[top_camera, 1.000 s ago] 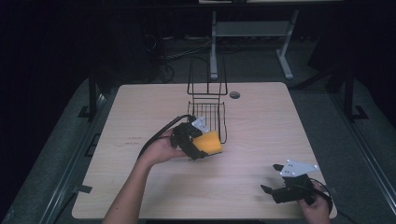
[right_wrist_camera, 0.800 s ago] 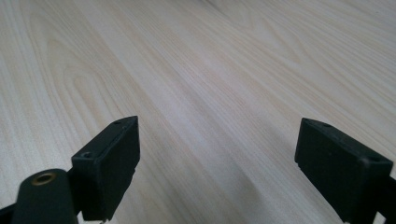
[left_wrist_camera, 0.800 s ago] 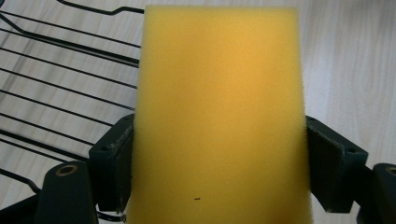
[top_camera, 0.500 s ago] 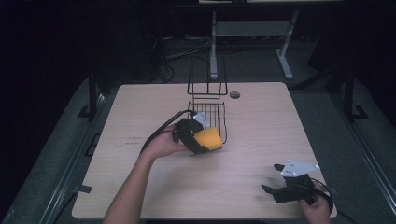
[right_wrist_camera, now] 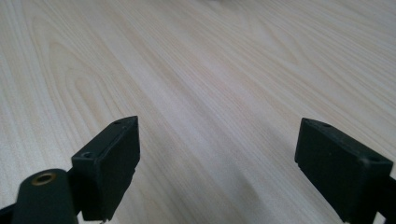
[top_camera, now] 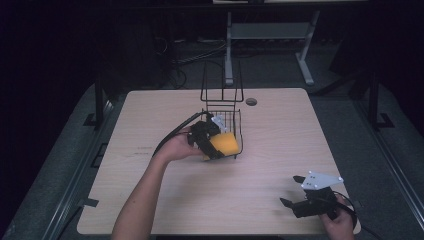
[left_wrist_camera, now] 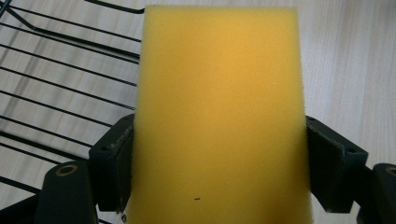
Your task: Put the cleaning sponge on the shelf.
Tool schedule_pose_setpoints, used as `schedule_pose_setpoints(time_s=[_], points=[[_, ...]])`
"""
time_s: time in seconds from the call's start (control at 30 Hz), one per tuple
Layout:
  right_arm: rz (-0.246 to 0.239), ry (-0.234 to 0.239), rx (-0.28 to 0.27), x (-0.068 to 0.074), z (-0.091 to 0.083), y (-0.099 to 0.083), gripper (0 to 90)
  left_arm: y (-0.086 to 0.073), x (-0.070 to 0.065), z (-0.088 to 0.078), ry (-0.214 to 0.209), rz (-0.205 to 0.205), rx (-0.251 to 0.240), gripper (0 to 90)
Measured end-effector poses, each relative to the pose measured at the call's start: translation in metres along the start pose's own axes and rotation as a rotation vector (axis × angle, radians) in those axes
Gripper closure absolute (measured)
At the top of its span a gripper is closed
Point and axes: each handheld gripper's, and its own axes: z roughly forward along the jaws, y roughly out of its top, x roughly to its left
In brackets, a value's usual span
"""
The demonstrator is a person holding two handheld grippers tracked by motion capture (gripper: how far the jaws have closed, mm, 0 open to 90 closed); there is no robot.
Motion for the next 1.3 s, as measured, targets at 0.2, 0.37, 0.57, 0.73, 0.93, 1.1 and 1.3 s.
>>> schedule_pose_setpoints(time_s=[0.2, 0.37, 0.57, 0.73, 0.93, 1.1, 1.3], points=[[0.007, 0.002, 0.000, 0.000, 0.000, 0.000, 13.8, 0.003, 0.008, 0.000, 0.003, -0.017, -0.018, 21.7], [0.009, 0.004, 0.000, 0.000, -0.001, 0.000, 13.8, 0.007, 0.012, 0.003, 0.018, 0.009, 0.020, 21.8], [0.007, 0.004, -0.001, -0.001, -0.001, -0.001, 13.8, 0.013, 0.017, 0.005, 0.017, 0.006, 0.008, 21.8], [0.006, 0.004, -0.002, -0.001, -0.001, -0.001, 13.8, 0.019, 0.023, 0.006, 0.000, 0.015, 0.023, 21.8], [0.005, 0.000, 0.001, -0.003, -0.002, -0.002, 13.8, 0.018, 0.032, 0.007, -0.001, -0.013, -0.021, 21.8], [0.005, 0.001, -0.002, -0.003, -0.001, -0.002, 13.8, 0.015, 0.036, 0.013, 0.000, -0.028, -0.023, 21.8], [0.012, 0.002, 0.006, -0.002, -0.001, -0.002, 13.8, 0.016, 0.042, 0.017, -0.010, -0.042, -0.030, 21.8]])
